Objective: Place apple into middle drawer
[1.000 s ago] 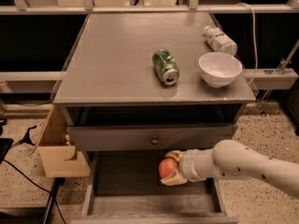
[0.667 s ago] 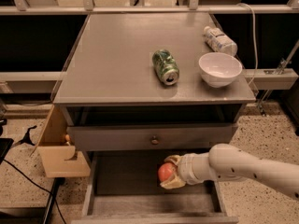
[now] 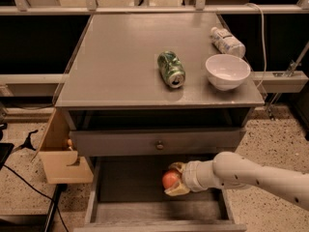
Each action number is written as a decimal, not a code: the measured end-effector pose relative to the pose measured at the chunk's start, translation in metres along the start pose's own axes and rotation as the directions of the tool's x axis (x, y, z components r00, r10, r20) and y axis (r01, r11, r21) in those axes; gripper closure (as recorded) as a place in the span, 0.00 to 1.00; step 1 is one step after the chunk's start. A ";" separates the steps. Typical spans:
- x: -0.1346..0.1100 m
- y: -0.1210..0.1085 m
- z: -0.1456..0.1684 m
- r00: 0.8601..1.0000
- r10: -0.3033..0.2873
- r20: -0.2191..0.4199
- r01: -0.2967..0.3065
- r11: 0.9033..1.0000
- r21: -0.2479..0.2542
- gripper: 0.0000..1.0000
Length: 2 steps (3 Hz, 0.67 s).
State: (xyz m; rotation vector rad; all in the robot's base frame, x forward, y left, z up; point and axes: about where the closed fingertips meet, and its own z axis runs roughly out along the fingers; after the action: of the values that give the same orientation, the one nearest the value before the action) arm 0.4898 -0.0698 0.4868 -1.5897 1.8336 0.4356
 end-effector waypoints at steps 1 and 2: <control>0.020 -0.007 0.024 1.000 0.005 0.016 -0.006 1.000 0.010 1.00; 0.034 -0.010 0.041 1.000 0.014 0.024 -0.014 1.000 0.013 1.00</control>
Offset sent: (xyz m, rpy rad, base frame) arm 0.0270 -0.0047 -0.0745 0.0333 -0.0061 -0.0296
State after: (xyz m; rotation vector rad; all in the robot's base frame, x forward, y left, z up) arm 0.5084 -0.0707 0.4360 -1.5575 1.8277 0.4464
